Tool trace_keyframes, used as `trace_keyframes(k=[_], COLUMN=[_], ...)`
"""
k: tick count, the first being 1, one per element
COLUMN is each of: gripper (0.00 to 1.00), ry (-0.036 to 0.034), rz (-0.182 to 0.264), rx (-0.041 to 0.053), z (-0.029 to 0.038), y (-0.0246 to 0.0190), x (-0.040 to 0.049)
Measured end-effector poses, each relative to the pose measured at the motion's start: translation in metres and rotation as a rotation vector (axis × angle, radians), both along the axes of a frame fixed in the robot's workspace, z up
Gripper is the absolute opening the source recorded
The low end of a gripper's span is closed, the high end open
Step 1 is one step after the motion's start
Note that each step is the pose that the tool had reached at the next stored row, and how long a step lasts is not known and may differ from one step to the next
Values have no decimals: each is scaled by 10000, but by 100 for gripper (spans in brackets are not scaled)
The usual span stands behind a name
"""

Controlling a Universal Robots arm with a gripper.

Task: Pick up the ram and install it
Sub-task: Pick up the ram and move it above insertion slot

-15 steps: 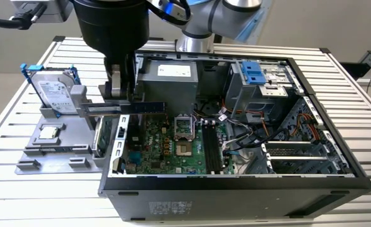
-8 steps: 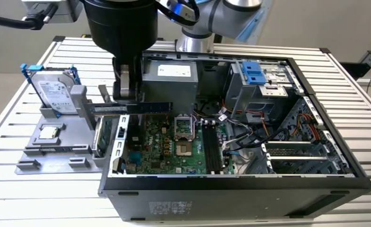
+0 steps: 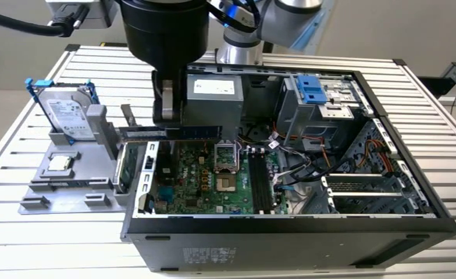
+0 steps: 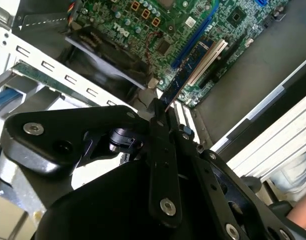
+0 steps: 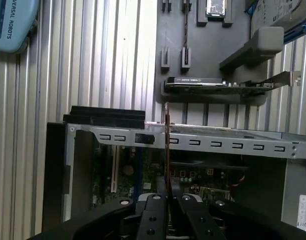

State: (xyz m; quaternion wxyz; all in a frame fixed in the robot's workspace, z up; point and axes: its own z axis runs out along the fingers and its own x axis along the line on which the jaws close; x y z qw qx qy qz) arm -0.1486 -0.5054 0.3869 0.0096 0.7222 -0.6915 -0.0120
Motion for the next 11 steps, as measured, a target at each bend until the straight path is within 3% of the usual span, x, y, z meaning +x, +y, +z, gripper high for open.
trace_keyframes(k=[11], gripper=[0], ry=[0], rz=[-399], rx=[0], z=[0], y=[0], x=[121])
